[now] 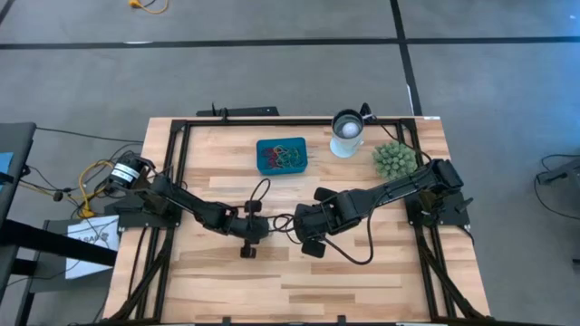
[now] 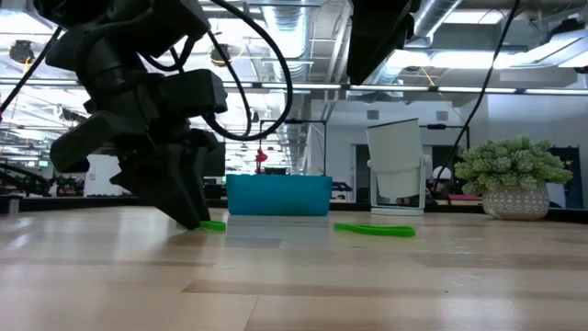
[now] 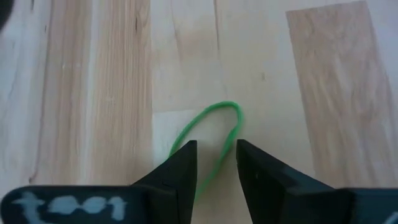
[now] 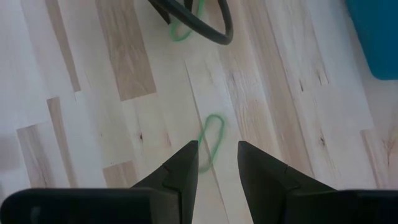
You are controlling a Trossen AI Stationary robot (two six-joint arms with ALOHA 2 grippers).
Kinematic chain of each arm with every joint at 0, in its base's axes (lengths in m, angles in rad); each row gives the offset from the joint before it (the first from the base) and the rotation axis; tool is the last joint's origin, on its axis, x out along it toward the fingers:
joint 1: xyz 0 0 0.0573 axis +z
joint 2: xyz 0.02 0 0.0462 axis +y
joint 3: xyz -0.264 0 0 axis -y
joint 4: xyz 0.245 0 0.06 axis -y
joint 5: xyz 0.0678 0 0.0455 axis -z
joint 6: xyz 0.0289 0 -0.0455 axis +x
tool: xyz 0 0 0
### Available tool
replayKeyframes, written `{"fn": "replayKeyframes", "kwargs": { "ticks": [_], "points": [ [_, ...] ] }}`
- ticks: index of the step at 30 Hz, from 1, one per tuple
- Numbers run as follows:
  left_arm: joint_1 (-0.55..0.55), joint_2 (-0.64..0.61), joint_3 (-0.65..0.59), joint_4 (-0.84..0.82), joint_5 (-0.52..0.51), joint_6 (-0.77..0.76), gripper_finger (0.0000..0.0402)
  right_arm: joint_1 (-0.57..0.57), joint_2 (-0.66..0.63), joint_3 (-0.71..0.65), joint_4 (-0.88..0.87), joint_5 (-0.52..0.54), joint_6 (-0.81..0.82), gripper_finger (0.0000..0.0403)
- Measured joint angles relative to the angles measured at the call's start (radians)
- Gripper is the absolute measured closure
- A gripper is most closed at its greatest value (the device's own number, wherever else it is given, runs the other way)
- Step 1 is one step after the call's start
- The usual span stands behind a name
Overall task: Pick and place items into bin
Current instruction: Put the green rubber band into the blue bin
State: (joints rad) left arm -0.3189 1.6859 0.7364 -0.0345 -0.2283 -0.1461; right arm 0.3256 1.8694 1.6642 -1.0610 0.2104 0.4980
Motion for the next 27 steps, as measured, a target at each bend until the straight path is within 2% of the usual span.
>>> {"fn": "replayKeyframes", "kwargs": {
  "ticks": [4, 9, 14, 17, 19, 24, 27],
  "points": [
    [0.011, 0.0, 0.0, -0.008, 0.003, 0.031, 0.0328, 0.0, 0.0, 0.0, 0.0, 0.0, 0.0, 0.0295],
    [0.019, 0.0, 0.001, -0.019, 0.046, 0.034, 0.0391, 0.002, 0.0, 0.0, 0.0, 0.0, 0.0, 0.0295],
    [0.018, -0.003, 0.001, -0.008, 0.052, 0.071, 0.0399, 0.002, 0.0, 0.0, 0.0, 0.0, 0.0, 0.0295],
    [0.018, -0.013, 0.03, -0.022, 0.018, 0.139, 0.0401, 0.002, 0.0, 0.0, 0.0, 0.0, 0.0, 0.0295],
    [0.019, -0.034, 0.066, -0.056, -0.036, 0.196, 0.0401, 0.002, 0.0, 0.0, 0.0, 0.0, 0.0, 0.0295],
    [0.05, -0.081, 0.164, -0.217, -0.346, 0.325, 0.0401, 0.011, 0.0, 0.0, 0.0, 0.0, 0.057, 0.0295],
    [0.101, -0.095, 0.213, -0.228, -0.456, 0.432, 0.0401, 0.03, 0.0, 0.0, 0.0, 0.001, 0.099, 0.0295]
  ]
}}
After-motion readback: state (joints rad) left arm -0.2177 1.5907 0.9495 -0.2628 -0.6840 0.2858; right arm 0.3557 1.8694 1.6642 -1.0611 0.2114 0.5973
